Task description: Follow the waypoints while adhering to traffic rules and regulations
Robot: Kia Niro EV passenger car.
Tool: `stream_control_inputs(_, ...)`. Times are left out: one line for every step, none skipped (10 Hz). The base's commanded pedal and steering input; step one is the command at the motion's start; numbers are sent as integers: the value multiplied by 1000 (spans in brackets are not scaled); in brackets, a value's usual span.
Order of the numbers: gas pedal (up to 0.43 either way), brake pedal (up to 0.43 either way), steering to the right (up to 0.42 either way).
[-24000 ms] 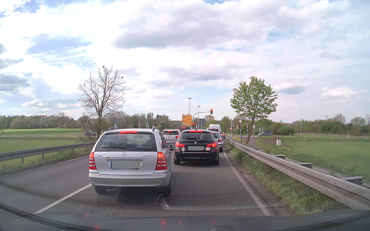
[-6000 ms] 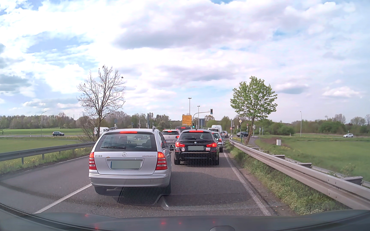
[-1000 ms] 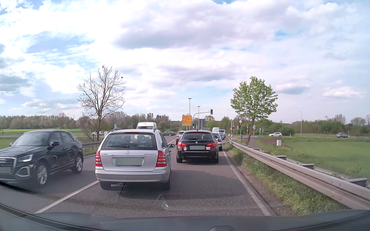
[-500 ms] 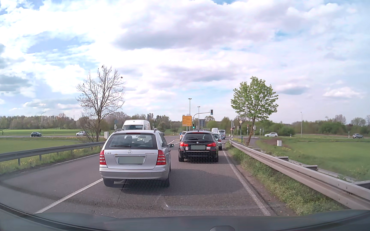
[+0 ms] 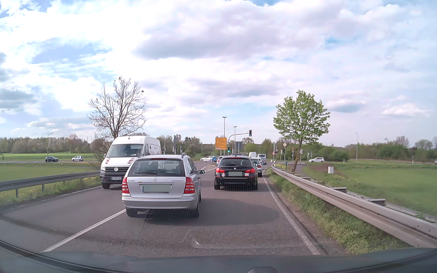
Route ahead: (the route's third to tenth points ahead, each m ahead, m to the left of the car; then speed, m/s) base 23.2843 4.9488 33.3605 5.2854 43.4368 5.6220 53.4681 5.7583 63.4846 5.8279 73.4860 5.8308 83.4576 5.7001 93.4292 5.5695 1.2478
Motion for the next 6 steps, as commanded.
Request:
stream_control_inputs(248, 0, -10)
stream_control_inputs(268, 0, -10)
stream_control_inputs(287, 0, -10)
stream_control_inputs(299, 0, -10)
stream_control_inputs(319, 0, -11)
stream_control_inputs(331, 0, -11)
